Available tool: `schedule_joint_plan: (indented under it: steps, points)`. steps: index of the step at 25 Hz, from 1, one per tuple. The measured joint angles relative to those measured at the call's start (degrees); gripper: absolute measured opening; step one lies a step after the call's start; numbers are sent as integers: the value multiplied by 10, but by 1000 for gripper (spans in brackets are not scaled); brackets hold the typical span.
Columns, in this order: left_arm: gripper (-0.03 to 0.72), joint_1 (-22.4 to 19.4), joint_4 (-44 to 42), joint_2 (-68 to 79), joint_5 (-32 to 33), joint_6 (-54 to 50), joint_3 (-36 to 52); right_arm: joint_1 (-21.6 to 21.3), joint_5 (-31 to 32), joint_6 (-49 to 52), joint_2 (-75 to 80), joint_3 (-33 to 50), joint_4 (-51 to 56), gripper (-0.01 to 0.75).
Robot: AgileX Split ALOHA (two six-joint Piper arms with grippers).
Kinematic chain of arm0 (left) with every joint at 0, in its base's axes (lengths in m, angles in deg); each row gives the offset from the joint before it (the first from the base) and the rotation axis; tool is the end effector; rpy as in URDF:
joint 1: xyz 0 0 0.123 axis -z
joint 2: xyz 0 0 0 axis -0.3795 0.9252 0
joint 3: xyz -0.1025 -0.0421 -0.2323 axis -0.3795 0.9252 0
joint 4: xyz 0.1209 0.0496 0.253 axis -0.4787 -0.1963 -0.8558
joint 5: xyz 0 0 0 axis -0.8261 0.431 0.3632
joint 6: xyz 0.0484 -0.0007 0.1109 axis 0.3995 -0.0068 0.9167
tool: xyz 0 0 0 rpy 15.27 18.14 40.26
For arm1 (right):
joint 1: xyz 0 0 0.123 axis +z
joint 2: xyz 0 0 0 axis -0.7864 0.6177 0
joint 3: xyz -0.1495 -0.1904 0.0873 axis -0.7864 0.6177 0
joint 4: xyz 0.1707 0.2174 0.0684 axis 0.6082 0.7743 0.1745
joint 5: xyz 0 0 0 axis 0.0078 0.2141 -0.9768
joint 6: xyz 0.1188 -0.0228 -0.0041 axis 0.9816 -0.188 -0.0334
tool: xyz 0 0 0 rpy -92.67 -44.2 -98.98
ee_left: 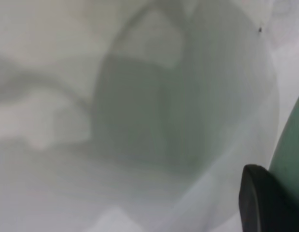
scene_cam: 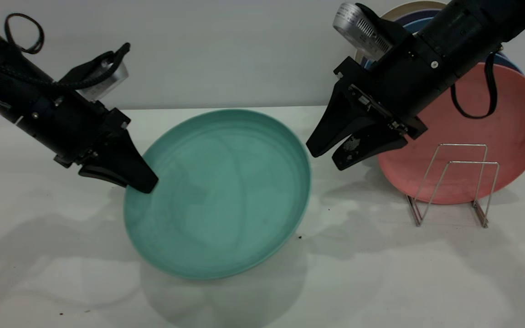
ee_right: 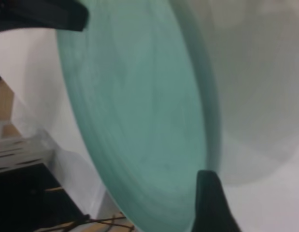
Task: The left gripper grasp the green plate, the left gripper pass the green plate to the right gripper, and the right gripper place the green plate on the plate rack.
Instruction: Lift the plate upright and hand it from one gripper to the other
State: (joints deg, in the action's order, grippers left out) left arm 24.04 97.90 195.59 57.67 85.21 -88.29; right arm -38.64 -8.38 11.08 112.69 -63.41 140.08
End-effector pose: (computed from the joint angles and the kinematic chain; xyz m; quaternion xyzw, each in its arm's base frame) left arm 0.3885 -0.0802 0.0189 0.1660 0.9369 -0.2812 0.1246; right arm 0.3953 0.1788 0.0626 -0.1770 0.9061 0.3772 0.0738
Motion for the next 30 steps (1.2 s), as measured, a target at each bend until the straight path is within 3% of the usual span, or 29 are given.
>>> schedule_joint_plan:
  steps: [14, 17, 20, 22, 25, 30]
  points:
    - [20, 32, 58, 0, -2, 10, 0, 0, 14, 2, 13, 0, 33, 425]
    - [20, 32, 82, 0, -3, 16, 0, 0, 14, 2, 13, 0, 33, 336]
    - [25, 32, 83, 0, -5, 18, 0, 0, 14, -2, 13, 0, 34, 153]
    - [45, 32, 88, 0, -3, 18, 0, 0, 13, -7, 13, 0, 28, 81]
    - [147, 32, 89, -2, 2, 18, 0, 0, 9, -12, 17, 0, 31, 74]
    - [475, 32, 89, -2, 2, 19, 0, 0, 10, -17, 17, 0, 43, 71]
